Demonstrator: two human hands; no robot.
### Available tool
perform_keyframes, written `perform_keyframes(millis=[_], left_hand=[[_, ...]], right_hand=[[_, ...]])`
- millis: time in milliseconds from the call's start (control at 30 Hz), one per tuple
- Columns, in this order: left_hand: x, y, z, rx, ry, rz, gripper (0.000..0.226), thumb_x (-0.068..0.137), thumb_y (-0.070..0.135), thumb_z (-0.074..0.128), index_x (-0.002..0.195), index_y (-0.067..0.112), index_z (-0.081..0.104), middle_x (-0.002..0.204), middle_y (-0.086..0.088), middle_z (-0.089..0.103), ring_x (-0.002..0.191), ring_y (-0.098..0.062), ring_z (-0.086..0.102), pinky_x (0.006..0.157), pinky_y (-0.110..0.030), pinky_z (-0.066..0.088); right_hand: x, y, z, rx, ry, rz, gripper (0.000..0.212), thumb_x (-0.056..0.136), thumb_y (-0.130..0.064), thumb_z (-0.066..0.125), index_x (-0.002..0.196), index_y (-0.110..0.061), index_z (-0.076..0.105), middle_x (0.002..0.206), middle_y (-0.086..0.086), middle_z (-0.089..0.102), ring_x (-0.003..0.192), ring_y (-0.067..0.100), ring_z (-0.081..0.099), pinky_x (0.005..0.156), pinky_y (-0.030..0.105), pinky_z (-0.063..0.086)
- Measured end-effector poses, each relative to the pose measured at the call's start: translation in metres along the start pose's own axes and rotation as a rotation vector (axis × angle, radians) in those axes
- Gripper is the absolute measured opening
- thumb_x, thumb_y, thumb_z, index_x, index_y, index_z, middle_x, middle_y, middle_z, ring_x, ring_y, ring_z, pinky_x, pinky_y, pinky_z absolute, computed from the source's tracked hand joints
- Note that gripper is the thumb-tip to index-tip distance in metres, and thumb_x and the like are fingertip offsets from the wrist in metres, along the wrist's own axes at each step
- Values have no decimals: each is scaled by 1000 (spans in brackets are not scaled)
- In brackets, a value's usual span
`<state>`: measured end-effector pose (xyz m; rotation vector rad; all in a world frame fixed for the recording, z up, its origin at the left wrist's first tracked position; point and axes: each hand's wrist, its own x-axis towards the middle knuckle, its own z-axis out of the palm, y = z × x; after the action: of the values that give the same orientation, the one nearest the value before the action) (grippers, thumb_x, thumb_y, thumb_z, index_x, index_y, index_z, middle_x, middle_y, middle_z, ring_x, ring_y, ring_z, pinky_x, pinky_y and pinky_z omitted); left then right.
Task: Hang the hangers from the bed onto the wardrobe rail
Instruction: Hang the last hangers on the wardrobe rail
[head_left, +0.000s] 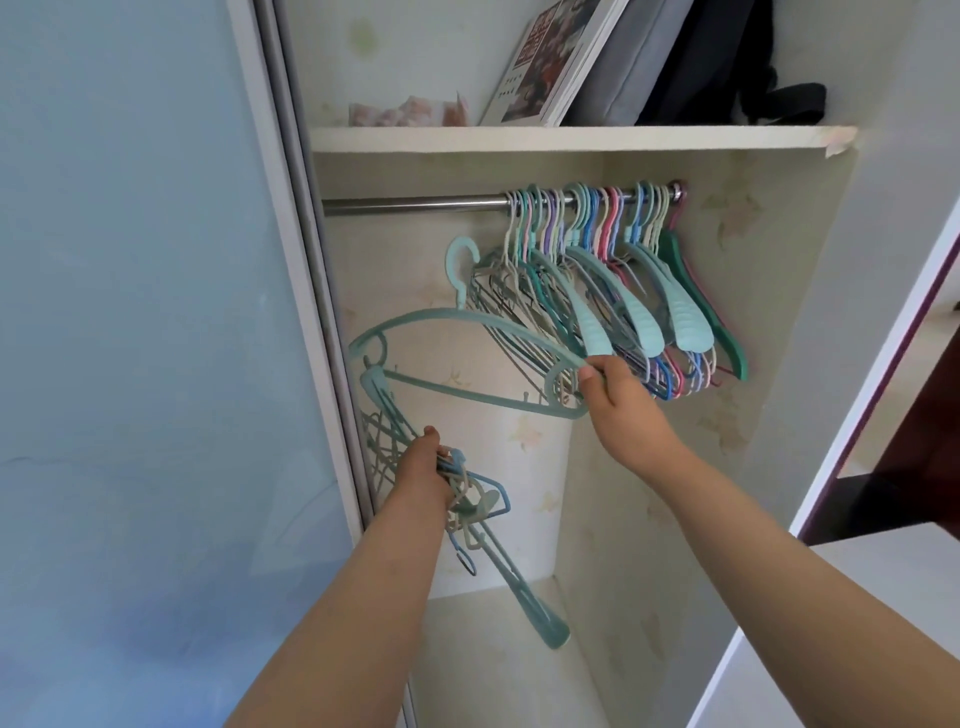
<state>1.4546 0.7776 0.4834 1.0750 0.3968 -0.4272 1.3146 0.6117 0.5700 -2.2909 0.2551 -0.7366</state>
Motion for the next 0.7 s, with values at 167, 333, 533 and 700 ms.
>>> perform_keyframes(millis=[167,333,533,700], left_hand=[[6,-9,-13,-119,-54,-38,31,103,23,35,80,12,53,72,-7,61,65,-12,62,56,-12,46],[-3,-18,-9,-114,28,-34,23,102,21,40,83,10,49,85,-2,51,65,-12,49,66,-24,43],[-3,-38,-13,-77,18,-93,33,101,21,37,69,14,36,51,-1,46,47,-10,47,59,-22,39],[-13,-44,-8,-269,-65,8,12,102,14,43,93,16,52,88,-7,52,84,-17,55,73,-26,51]], right_hand=[[-10,14,-30,79,-51,61,20,101,-29,38,97,-15,52,70,-7,50,60,11,44,56,28,36],[-32,24,-41,309,-349,153,4,92,-9,58,88,-8,58,49,-8,55,43,11,42,41,23,35],[-48,38,-35,119,-407,217,14,85,-6,62,95,-14,56,64,-5,62,43,10,49,42,25,44],[-64,52,-25,-283,-471,167,17,84,-21,63,97,-22,52,92,-1,65,80,22,60,71,32,50]])
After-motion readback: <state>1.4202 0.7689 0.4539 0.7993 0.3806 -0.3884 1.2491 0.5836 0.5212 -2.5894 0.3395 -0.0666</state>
